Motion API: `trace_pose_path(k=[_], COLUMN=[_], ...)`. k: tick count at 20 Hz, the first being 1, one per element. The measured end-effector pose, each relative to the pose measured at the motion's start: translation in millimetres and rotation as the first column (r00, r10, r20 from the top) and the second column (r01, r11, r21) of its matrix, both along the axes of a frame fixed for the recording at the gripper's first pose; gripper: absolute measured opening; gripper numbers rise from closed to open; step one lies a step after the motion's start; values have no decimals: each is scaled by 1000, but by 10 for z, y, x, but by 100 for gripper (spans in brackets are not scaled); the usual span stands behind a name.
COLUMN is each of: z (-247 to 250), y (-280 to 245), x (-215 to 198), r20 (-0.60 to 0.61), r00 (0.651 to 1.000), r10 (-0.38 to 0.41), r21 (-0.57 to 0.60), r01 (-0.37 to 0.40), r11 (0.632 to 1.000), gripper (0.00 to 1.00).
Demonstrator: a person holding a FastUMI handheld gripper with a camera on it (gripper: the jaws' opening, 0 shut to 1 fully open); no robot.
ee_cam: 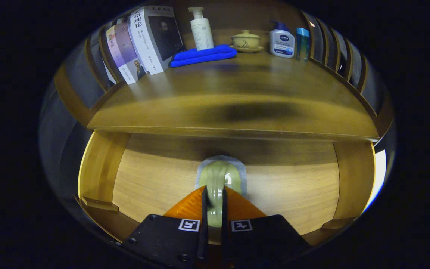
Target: Pull open the drawer, take out the items inside it, and place them on the countertop above the cabinet.
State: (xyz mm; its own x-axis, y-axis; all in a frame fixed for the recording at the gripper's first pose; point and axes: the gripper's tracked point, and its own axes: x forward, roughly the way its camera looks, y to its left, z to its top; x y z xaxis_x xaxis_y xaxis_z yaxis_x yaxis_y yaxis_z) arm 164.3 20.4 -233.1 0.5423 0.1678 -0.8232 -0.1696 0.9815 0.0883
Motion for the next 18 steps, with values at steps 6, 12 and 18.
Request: trace_pose_path(k=[6, 12, 18], z=[360, 816, 1370], y=[-97, -95, -74], x=[-232, -380, -182], r20=[70, 152, 263], r00=[997, 988, 964], r10=[37, 28, -39], r21=[19, 113, 211], r01=[-38, -45, -18], r11=[999, 993, 977], gripper=[16, 16, 16])
